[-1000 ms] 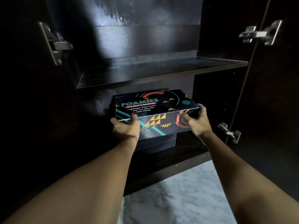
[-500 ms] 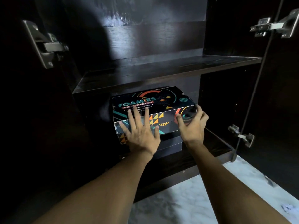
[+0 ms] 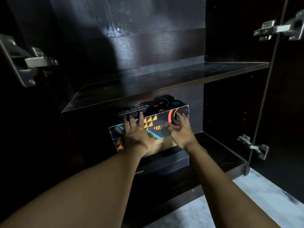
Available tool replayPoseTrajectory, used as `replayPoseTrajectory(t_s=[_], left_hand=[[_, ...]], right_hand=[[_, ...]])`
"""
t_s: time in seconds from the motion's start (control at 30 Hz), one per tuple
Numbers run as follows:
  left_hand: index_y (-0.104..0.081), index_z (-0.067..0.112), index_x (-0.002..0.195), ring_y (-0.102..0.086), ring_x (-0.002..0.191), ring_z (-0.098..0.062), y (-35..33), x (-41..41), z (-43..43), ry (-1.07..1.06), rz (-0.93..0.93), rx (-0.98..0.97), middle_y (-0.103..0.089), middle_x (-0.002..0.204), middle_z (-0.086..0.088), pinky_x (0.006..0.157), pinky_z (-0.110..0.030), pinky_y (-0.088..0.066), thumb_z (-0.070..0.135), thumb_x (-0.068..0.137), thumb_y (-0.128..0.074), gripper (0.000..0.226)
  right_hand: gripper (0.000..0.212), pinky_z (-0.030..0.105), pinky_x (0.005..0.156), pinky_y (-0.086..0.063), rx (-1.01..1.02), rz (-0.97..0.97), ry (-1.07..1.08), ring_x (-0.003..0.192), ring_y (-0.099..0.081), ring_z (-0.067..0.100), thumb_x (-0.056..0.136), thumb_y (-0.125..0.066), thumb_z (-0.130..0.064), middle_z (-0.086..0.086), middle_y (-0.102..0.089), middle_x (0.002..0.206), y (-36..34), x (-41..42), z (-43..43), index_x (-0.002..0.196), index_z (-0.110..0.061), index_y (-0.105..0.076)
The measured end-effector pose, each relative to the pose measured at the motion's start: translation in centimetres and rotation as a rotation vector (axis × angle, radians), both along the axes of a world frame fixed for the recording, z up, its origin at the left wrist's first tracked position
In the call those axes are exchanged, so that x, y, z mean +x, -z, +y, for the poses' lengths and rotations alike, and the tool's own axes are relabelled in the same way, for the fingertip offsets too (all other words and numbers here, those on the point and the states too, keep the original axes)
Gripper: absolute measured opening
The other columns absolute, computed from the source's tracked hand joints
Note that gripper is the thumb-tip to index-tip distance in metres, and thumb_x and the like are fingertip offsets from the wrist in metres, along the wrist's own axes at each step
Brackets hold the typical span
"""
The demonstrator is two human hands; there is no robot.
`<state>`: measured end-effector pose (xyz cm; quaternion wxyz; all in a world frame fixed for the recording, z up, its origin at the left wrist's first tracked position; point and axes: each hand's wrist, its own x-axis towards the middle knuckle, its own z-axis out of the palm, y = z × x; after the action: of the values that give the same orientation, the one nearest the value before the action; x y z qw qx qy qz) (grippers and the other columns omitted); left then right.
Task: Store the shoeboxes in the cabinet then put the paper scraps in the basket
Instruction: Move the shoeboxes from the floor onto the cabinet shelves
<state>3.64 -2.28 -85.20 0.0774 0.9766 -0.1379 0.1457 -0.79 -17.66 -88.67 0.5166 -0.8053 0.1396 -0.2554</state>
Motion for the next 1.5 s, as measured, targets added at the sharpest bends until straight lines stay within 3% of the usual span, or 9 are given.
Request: replayPoseTrajectory(t_s=[0.33, 0.53, 0.63, 0.77, 0.9, 1.1, 1.27, 1.4, 1.5], left_hand=[[0.017, 0.033, 0.153, 0.008, 0.149, -0.033, -0.1, 0.8, 0.0, 0.032, 0.046, 0.008, 0.007, 0.162, -0.009, 0.116, -0.061, 0.001, 0.043, 0.089, -0.053, 0.095], [0.011, 0.030, 0.154, -0.006, 0.143, -0.036, 0.2, 0.0, 0.2, 0.039, -0.047, 0.087, -0.003, 0.151, -0.013, 0.114, -0.061, -0.013, 0.046, 0.086, -0.052, 0.094], [0.010, 0.033, 0.154, 0.004, 0.147, -0.037, 0.3, -0.5, 0.7, 0.092, -0.031, 0.187, -0.001, 0.155, -0.011, 0.115, -0.064, -0.010, 0.048, 0.087, -0.051, 0.092], [-0.002, 0.030, 0.156, 0.007, 0.149, -0.035, -0.5, -1.5, 0.7, 0.104, -0.001, 0.190, -0.003, 0.159, -0.012, 0.116, -0.062, -0.007, 0.049, 0.088, -0.051, 0.086], [-0.024, 0.025, 0.152, -0.013, 0.147, -0.033, -1.8, -3.8, -0.9, 0.180, -0.005, 0.129, -0.023, 0.154, -0.012, 0.115, -0.053, -0.023, 0.046, 0.089, -0.051, 0.072], [-0.055, 0.020, 0.130, -0.052, 0.123, -0.031, -3.2, -9.1, -6.8, 0.411, 0.056, -0.034, -0.054, 0.134, -0.008, 0.096, -0.038, -0.047, 0.041, 0.090, -0.052, 0.045], [-0.054, 0.021, 0.133, -0.052, 0.124, -0.029, -3.0, -16.8, -11.5, 0.650, 0.129, -0.056, -0.053, 0.135, -0.006, 0.094, -0.037, -0.045, 0.036, 0.092, -0.053, 0.044], [-0.061, 0.024, 0.122, -0.057, 0.114, -0.029, -2.5, -24.3, -14.0, 0.842, 0.210, -0.110, -0.059, 0.122, -0.004, 0.088, -0.037, -0.051, 0.036, 0.089, -0.056, 0.035], [-0.056, 0.026, 0.130, -0.057, 0.115, -0.026, -2.0, -30.5, -14.7, 1.001, 0.253, -0.107, -0.057, 0.128, -0.001, 0.088, -0.034, -0.050, 0.040, 0.091, -0.053, 0.042]], right_hand=[[0.072, 0.037, 0.118, -0.017, 0.003, 0.028, -0.050, 0.149, -0.011, 0.016, 0.095, -0.063, -0.028, -0.011, 0.003, 0.164, 0.2, 0.7, 0.1, 0.155, -0.028, -0.023], [0.061, 0.039, 0.115, -0.033, 0.024, 0.048, -0.030, 0.135, -0.040, 0.016, 0.093, -0.064, -0.025, -0.008, -0.034, 0.145, -0.3, 0.4, 0.0, 0.149, -0.024, -0.039], [0.055, 0.038, 0.114, -0.034, 0.040, 0.058, -0.022, 0.130, -0.043, 0.013, 0.095, -0.060, -0.017, -0.012, -0.042, 0.134, -0.9, -0.8, -0.1, 0.147, -0.024, -0.042], [0.048, 0.036, 0.111, -0.037, 0.003, 0.077, 0.019, 0.126, -0.049, 0.017, 0.095, -0.058, -0.015, -0.005, -0.050, 0.138, -2.2, -3.4, -0.7, 0.141, -0.024, -0.048], [0.045, 0.037, 0.111, -0.037, -0.086, 0.127, 0.096, 0.129, -0.049, 0.020, 0.093, -0.059, -0.031, 0.000, -0.052, 0.139, -3.2, -6.7, -2.3, 0.137, -0.025, -0.052], [0.048, 0.042, 0.104, -0.045, -0.131, 0.257, 0.270, 0.121, -0.056, 0.025, 0.091, -0.061, -0.040, 0.003, -0.060, 0.131, -4.0, -15.5, -5.6, 0.137, -0.030, -0.053], [0.048, 0.038, 0.100, -0.047, -0.146, 0.332, 0.432, 0.119, -0.058, 0.022, 0.092, -0.060, -0.043, -0.001, -0.063, 0.121, -5.4, -27.0, -7.0, 0.137, -0.027, -0.053], [0.046, 0.035, 0.101, -0.045, -0.220, 0.366, 0.611, 0.120, -0.057, 0.020, 0.093, -0.059, -0.042, 0.001, -0.059, 0.133, -5.2, -38.2, -5.1, 0.135, -0.024, -0.055], [0.044, 0.037, 0.102, -0.045, -0.258, 0.446, 0.731, 0.124, -0.055, 0.020, 0.094, -0.058, -0.044, 0.001, -0.057, 0.138, -3.8, -47.4, -2.8, 0.134, -0.026, -0.056]])
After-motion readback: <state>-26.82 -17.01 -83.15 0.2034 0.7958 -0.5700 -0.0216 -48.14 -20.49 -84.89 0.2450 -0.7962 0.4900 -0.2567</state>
